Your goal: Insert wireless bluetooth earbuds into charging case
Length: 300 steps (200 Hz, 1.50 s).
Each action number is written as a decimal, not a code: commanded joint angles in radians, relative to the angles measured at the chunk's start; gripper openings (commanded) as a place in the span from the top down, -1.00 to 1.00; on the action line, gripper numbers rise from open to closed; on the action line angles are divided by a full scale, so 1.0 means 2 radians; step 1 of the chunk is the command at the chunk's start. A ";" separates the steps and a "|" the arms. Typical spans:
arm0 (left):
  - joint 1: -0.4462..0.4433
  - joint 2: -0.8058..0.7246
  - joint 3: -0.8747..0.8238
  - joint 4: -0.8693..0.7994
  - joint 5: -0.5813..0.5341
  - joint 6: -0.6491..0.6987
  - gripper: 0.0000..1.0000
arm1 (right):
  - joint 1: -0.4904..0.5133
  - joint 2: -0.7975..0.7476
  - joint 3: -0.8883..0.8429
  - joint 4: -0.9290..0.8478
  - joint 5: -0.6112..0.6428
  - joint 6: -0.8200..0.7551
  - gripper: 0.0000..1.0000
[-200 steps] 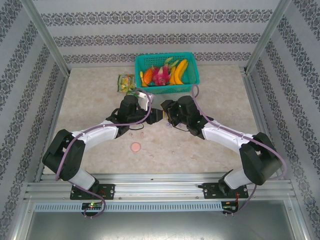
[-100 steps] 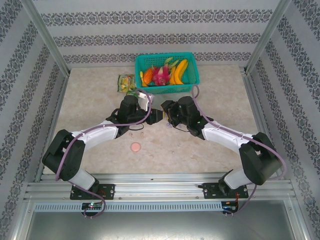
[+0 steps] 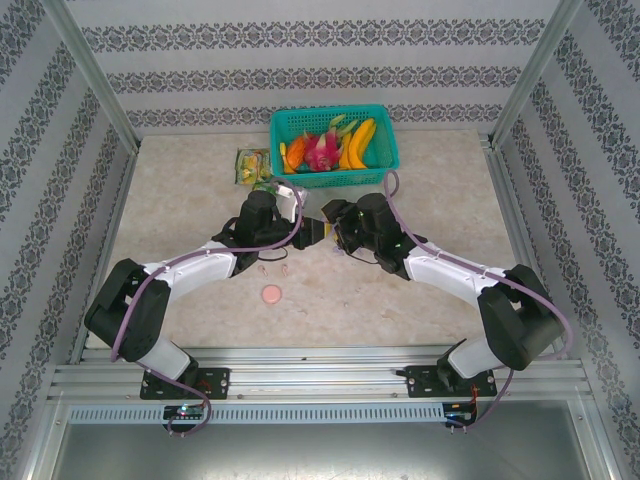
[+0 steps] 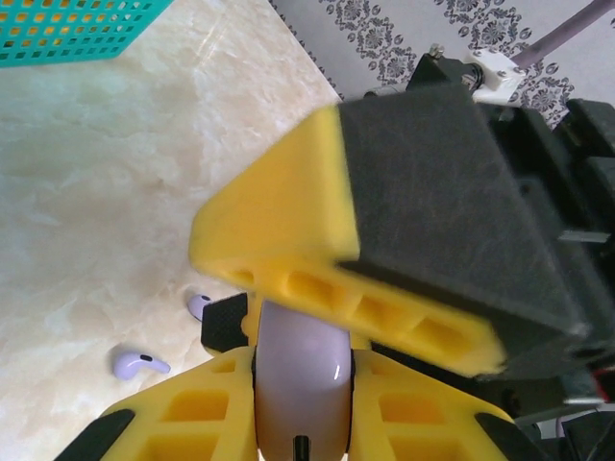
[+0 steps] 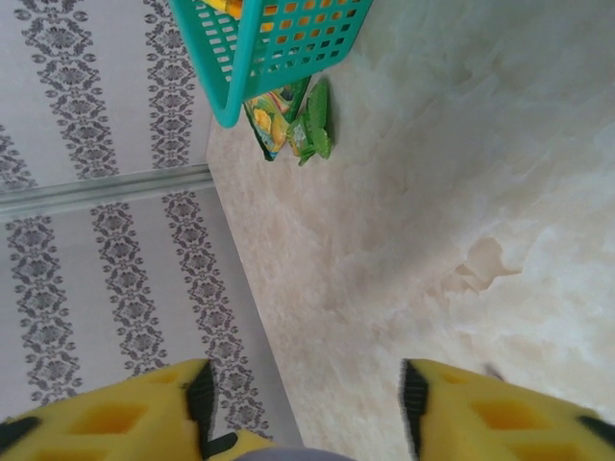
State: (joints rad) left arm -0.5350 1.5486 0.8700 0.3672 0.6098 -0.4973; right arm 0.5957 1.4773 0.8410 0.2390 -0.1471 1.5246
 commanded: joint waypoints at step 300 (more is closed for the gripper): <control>0.013 0.013 0.032 0.057 0.119 -0.052 0.97 | -0.090 -0.112 -0.092 0.042 -0.170 -0.391 -0.37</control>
State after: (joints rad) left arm -0.5083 1.5707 0.9115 0.4320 0.8078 -0.5892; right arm 0.4168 1.2324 0.6304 0.2821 -0.5137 0.7486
